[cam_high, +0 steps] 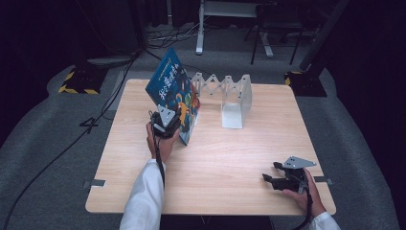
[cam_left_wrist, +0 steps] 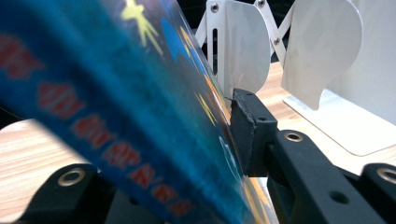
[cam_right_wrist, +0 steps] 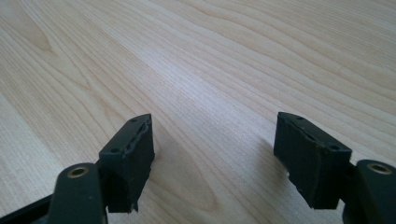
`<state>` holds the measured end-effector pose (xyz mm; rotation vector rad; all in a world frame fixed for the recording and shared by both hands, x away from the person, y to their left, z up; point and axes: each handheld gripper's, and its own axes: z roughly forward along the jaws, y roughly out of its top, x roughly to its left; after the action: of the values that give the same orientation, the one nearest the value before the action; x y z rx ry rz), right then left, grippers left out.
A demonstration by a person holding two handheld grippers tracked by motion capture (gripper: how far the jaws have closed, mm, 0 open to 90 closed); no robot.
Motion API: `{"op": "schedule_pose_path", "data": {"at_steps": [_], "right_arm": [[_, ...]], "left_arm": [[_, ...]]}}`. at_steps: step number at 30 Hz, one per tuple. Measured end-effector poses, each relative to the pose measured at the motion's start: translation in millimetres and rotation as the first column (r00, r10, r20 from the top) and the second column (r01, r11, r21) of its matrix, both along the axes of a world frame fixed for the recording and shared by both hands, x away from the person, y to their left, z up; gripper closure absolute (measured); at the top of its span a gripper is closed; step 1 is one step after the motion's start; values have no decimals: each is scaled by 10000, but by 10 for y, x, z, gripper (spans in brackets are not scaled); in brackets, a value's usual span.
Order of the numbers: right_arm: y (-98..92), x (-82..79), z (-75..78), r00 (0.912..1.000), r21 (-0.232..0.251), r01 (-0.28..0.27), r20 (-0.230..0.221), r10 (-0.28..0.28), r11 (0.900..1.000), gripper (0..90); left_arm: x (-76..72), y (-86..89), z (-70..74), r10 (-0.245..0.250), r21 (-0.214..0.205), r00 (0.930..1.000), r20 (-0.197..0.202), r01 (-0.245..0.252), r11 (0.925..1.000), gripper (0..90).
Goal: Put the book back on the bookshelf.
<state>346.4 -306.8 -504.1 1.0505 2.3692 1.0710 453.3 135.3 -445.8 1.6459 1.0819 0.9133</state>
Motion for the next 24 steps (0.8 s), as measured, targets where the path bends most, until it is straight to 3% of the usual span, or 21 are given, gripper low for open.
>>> {"op": "schedule_pose_path", "data": {"at_steps": [10,24], "right_arm": [[8,-6,-1,10000,-42,-4,32,5,10000,289],[8,-5,0,10000,-38,-23,10,23,10000,287]], "left_arm": [[-16,34,21,-499,916,9983,-298,524,9944,609],[-28,85,74,-895,1439,9943,-576,970,9848,550]]}}
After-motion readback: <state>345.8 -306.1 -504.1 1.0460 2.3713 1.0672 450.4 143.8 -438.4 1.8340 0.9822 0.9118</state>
